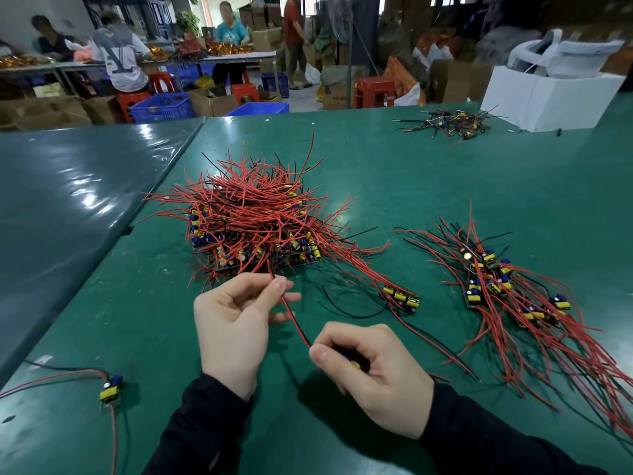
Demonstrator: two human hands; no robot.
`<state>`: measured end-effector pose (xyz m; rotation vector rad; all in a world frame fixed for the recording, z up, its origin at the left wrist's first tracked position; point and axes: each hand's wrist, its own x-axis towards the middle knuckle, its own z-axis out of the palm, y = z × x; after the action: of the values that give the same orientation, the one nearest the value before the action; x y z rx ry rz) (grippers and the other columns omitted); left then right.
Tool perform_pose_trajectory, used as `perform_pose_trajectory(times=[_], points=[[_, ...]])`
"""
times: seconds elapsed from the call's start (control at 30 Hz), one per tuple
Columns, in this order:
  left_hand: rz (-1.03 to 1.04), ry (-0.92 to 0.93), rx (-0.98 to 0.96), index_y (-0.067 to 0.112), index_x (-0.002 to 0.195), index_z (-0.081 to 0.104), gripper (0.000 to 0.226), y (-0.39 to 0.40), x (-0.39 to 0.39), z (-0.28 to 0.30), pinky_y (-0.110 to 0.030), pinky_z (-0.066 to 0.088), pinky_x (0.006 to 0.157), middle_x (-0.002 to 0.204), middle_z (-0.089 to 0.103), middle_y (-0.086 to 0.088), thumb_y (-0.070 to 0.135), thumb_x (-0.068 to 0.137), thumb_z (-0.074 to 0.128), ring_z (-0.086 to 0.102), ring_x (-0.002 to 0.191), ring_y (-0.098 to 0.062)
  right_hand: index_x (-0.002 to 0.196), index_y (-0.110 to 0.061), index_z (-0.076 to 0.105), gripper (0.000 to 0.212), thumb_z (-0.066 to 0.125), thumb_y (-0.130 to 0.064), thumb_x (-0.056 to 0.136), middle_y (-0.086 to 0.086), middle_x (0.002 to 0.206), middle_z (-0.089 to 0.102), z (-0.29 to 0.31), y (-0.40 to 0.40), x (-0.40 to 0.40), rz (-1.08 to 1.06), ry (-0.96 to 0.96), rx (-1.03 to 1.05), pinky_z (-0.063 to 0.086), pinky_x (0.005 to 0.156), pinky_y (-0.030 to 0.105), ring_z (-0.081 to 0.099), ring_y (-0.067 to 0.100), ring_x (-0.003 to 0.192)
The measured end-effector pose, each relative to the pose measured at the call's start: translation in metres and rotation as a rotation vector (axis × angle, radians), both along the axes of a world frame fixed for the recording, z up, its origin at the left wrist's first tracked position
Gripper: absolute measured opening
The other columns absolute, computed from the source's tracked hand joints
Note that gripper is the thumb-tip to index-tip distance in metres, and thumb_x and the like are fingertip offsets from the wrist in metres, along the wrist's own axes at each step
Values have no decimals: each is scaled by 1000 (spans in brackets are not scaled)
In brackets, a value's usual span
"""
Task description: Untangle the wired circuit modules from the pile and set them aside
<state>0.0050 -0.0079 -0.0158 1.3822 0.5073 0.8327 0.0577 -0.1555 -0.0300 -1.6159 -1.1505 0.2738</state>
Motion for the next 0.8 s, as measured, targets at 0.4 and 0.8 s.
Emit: perform_pose_trajectory(times=[0.4, 0.8], points=[[-232, -116, -545, 13, 59, 72, 25, 8, -2, 10, -29, 59, 65, 67, 70, -4, 28, 75, 60, 69, 65, -12, 69, -22, 50, 24, 53, -32, 91, -1, 55, 43, -11, 2, 10, -113, -199, -130, 36, 52, 33, 38, 19, 52], [-467, -126, -936, 15, 51, 66, 39, 24, -9, 12, -37, 57, 75, 61, 63, 3, 14, 26, 95, 69, 66, -14, 80, -23, 56, 23, 47, -41, 92, -6, 67, 56, -11, 0, 15, -245, -402, -222, 46, 58, 38, 53, 19, 65]])
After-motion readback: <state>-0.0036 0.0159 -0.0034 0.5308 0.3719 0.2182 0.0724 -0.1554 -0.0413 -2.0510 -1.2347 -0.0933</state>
